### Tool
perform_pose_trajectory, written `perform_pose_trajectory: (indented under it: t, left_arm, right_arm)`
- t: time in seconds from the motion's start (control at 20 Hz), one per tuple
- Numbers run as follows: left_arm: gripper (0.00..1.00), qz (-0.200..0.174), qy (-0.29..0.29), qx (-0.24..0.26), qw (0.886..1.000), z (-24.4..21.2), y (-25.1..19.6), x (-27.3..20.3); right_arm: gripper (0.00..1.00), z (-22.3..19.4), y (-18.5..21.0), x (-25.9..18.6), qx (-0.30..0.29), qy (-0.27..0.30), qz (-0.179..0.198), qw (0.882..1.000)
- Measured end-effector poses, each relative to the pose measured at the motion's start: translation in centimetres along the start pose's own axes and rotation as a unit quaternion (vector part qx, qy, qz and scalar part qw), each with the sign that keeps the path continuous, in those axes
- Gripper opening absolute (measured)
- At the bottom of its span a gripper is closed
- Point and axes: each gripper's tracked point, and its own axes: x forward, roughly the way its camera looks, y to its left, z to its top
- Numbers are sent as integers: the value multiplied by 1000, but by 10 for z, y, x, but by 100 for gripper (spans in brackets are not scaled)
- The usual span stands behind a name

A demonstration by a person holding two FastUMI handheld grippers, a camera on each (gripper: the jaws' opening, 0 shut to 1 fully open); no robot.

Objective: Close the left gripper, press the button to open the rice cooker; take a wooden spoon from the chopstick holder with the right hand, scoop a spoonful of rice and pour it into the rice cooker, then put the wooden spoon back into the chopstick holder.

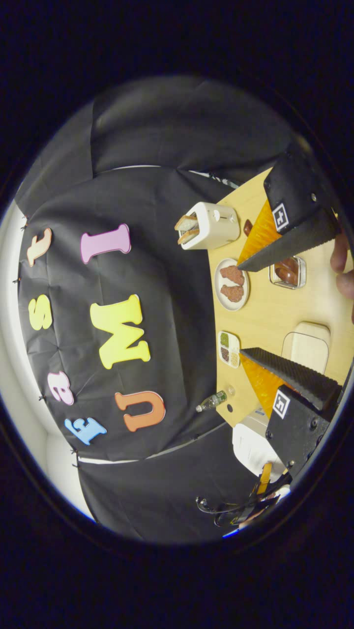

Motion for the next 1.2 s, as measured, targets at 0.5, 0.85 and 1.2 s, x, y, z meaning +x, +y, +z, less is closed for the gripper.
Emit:
perform_pose_trajectory:
  t: [0.5,0.85,1.2]
  left_arm:
    - [95,40,-77,-50,995,30,-18,-29]
    - [95,29,-261,-20,965,77,-34,-120]
    - [95,-35,-396,-3,918,62,-97,-227]
  right_arm:
    - [100,21,-28,23,-5,-11,33,999]
    - [96,48,3,-38,-24,-77,11,997]
    - [96,67,49,-154,-31,-148,-38,988]
